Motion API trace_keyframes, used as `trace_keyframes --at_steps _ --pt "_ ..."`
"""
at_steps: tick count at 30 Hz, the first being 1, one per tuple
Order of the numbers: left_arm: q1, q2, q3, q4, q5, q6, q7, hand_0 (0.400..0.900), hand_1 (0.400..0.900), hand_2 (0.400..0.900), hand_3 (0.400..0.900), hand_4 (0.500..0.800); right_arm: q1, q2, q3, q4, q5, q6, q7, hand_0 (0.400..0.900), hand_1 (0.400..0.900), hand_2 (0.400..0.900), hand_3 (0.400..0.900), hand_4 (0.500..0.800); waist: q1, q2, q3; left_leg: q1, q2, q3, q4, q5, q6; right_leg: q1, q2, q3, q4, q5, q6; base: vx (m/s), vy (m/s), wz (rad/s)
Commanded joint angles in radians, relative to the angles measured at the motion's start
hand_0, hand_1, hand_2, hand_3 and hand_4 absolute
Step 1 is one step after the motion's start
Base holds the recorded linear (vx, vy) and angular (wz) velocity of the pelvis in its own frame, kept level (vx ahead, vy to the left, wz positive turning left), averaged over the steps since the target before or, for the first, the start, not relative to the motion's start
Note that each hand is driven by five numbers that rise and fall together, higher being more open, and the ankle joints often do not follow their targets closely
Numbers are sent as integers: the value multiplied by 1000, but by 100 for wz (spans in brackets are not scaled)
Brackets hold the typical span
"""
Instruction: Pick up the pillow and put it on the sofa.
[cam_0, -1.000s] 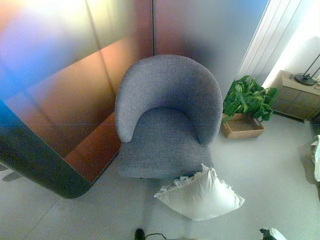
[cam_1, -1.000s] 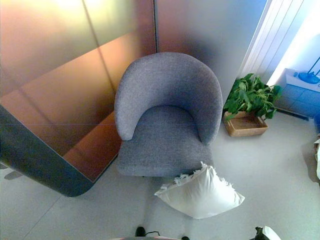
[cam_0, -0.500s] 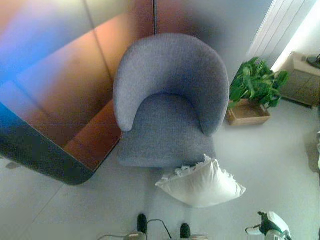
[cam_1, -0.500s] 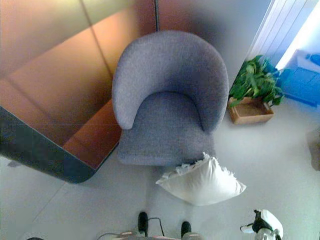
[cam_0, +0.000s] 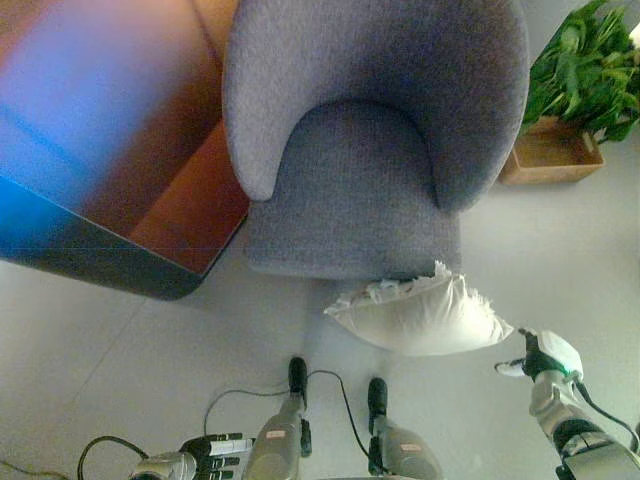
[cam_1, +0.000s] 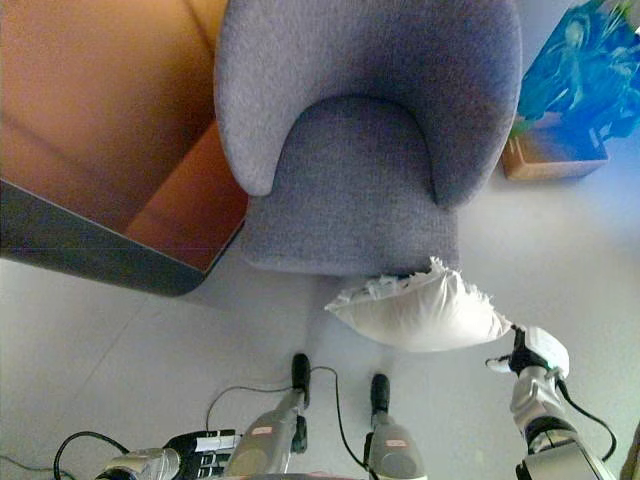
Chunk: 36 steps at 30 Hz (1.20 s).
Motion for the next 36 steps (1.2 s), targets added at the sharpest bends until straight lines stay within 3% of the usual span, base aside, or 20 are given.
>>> trace_keyframes --at_steps 1,10,19,36 --pt "-25 37 -45 46 -45 9 1 900 900 900 900 800 -60 -146 46 -41 44 18 -56 900 900 900 900 800 10 -34 20 11 -27 -1 -7 -95 6 -120 -12 11 28 69 39 -87 -10 -2" --pt "-71 16 -70 30 -113 -4 37 900 900 900 900 800 -218 -255 93 -94 61 7 -22 900 900 900 900 800 20 -15 96 -94 -37 -27 -7 -60 2 -244 -6 4 85 60 33 -82 -1 1" --pt "-101 -12 -99 13 -157 -2 69 900 900 900 900 800 -383 -305 142 -149 98 9 4 900 900 900 900 800 27 19 131 -195 -55 -38 1 -27 -1 -369 -25 -11 150 55 37 -56 41 4" --pt "-108 -40 -137 -21 -182 -13 81 900 900 900 900 800 -555 -308 184 -245 191 9 98 900 900 900 900 800 34 69 161 -274 -68 -33 27 -16 -6 -467 -44 -16 203 47 37 -16 39 0"
